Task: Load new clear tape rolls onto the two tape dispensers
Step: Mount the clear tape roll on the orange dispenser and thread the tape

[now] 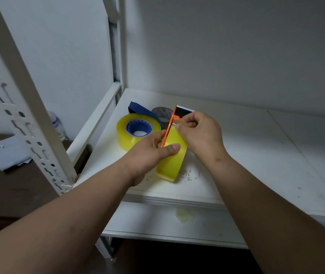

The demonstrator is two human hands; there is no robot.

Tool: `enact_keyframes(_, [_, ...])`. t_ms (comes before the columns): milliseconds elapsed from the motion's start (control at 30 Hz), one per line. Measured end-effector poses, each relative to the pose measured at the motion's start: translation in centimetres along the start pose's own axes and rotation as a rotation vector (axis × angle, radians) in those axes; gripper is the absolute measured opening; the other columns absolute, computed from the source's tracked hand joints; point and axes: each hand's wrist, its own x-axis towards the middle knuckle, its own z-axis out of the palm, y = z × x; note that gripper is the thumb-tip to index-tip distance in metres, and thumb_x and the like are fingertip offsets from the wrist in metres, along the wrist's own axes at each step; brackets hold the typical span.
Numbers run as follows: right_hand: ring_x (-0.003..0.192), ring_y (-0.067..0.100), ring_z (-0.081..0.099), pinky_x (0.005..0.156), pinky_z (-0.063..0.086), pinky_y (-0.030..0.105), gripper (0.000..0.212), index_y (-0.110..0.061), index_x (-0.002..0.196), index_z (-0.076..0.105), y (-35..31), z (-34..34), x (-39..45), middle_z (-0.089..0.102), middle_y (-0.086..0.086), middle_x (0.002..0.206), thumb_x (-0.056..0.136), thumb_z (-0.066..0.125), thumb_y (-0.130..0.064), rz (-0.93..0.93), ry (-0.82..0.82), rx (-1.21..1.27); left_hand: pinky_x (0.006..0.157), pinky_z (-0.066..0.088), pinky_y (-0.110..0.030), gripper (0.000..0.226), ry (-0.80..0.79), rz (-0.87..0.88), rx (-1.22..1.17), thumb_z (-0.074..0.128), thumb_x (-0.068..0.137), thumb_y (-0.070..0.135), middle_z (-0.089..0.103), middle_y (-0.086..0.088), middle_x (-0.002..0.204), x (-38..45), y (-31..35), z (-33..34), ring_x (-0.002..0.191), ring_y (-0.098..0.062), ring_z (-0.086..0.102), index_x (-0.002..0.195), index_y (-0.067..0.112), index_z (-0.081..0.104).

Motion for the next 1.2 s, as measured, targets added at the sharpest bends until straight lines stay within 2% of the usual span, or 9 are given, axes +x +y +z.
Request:
enact_keyframes(200, [0.086,0.025,0.063,0.078,0.051,0.041,0.011,-0.024,0.076,0.065,-0.4,0.1,0.5,0.066,-0.002,0.083,0.086,0.061,-0.026,-0.031,0.026,-0.147,0.092,0.056,-0.041,0.036,0.056,0.036,0.062,0.072,0.085,0.025,0.075,-0.008,0.109,0.3,-0.6,-0.5,0.103,-0.027,0.071,0.120,0.020,0.065])
enact_keyframes(300, [0.088,0.021,0.061,0.085,0.046,0.040,0.012,-0.027,0.077,0.060,-0.4,0.7,0.3,0.066,-0.002,0.089,0.087,0.057,-0.030,-0.040,0.099,-0.234,0.092,0.056,-0.040,0.031,0.074,0.050,0.045,0.072,0.087,0.024,0.076,-0.009,0.104,0.4,-0.7,-0.8,0.101,-0.028,0.071,0.117,0.020,0.067])
enact_keyframes(400, [0.096,0.018,0.058,0.086,0.031,0.035,0.013,-0.024,0.081,0.061,-0.5,1.0,0.2,0.066,-0.006,0.092,0.089,0.050,-0.028,-0.095,0.169,-0.363,0.078,0.055,-0.025,0.030,0.089,0.076,0.061,0.072,0.087,0.027,0.075,0.008,0.082,0.4,-0.9,-0.9,0.081,-0.007,0.071,0.116,0.022,0.067])
enact_keyframes(467, [0.098,0.019,0.057,0.085,0.027,0.035,0.014,-0.023,0.081,0.059,-0.7,1.2,0.2,0.066,-0.004,0.092,0.088,0.047,-0.025,-0.089,0.204,-0.395,0.065,0.046,-0.012,0.033,0.125,0.082,0.079,0.072,0.086,0.030,0.065,0.021,0.061,0.6,-0.9,-1.0,0.063,0.006,0.061,0.117,0.020,0.065])
enact_keyframes(567, [0.095,0.021,0.057,0.085,0.026,0.035,0.013,-0.022,0.079,0.055,-1.0,1.5,0.2,0.065,-0.002,0.090,0.088,0.046,-0.024,-0.076,0.238,-0.404,0.051,0.039,-0.004,0.034,0.188,0.074,0.088,0.073,0.085,0.033,0.057,0.025,0.048,1.0,-1.0,-1.1,0.050,0.010,0.055,0.114,0.020,0.063])
enact_keyframes(733, [0.090,0.021,0.057,0.088,0.028,0.036,0.013,-0.021,0.077,0.048,-1.7,1.9,0.4,0.065,-0.002,0.090,0.089,0.043,-0.022,-0.092,0.313,-0.402,0.046,0.035,-0.004,0.039,0.278,0.079,0.113,0.074,0.081,0.040,0.053,0.023,0.043,1.4,-1.1,-1.3,0.043,0.009,0.049,0.112,0.019,0.063])
enact_keyframes(900, [0.089,0.022,0.058,0.087,0.028,0.035,0.016,-0.024,0.074,0.047,-1.5,1.8,1.2,0.065,-0.002,0.090,0.090,0.047,-0.026,-0.072,0.269,-0.409,0.047,0.038,-0.005,0.030,0.314,0.083,0.141,0.074,0.080,0.042,0.057,0.014,0.052,1.8,-1.0,-1.6,0.046,0.007,0.050,0.100,0.021,0.065])
enact_keyframes(1067, [0.084,0.019,0.055,0.078,0.021,0.032,0.024,-0.025,0.072,0.052,-1.0,1.0,2.1,0.059,-0.007,0.081,0.085,0.059,-0.045,-0.060,0.134,-0.457,0.048,0.037,-0.010,0.040,0.279,0.072,0.214,0.069,0.080,0.054,0.053,0.011,0.058,2.4,-0.9,-1.8,0.048,0.003,0.048,0.103,0.022,0.064])
enact_keyframes(1200, [0.088,0.020,0.057,0.076,0.021,0.031,0.020,-0.024,0.071,0.053,-0.5,1.1,2.8,0.060,-0.008,0.080,0.084,0.059,-0.039,-0.042,0.109,-0.438,0.075,0.051,-0.028,0.056,0.138,-0.037,0.109,0.067,0.078,0.060,0.064,0.002,0.089,2.4,-0.6,-2.1,0.083,-0.010,0.061,0.120,0.026,0.053])
